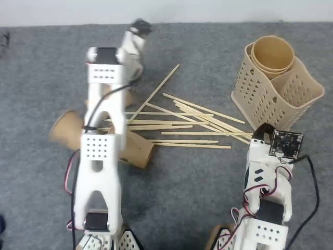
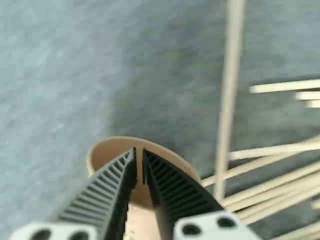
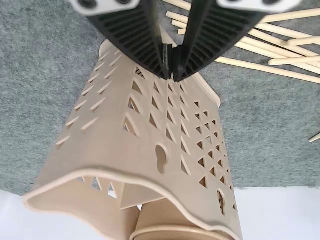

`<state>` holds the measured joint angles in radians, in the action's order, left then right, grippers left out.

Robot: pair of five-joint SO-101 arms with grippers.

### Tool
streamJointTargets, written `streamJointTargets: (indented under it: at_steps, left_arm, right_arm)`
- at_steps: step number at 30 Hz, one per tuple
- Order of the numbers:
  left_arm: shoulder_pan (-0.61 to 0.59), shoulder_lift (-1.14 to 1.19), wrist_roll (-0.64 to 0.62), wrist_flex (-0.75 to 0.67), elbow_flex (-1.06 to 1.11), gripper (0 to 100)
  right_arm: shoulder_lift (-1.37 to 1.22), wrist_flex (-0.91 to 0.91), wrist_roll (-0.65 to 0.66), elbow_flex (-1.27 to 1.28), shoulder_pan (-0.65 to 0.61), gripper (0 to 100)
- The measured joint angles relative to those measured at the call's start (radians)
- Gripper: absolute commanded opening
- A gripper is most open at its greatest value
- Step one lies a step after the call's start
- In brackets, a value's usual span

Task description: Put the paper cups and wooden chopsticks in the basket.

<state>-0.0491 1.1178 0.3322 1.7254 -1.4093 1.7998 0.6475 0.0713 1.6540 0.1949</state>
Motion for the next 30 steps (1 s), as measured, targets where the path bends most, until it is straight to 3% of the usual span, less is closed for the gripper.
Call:
streamJointTargets:
  at_steps: [14,21,25,30]
  left_arm:
    - [-0.267,-0.115,0.014,0.006,-0.002,1]
    - [-0.393,-0.146,0.141,0.006,-0.002,1]
    - [-0.394,-0.146,0.195,0.006,-0.002,1]
    - [-0.304,-0.146,0.163,-0.049,-0.002,1]
  right_arm:
    - [0.0,-0.005,0.0,0.008,0.0,0.8]
    - [0.0,-0.006,0.035,0.008,-0.038,0.8]
    - [0.0,-0.006,0.04,0.008,-0.037,0.8]
    - [0.0,-0.006,0.043,0.008,-0.037,0.8]
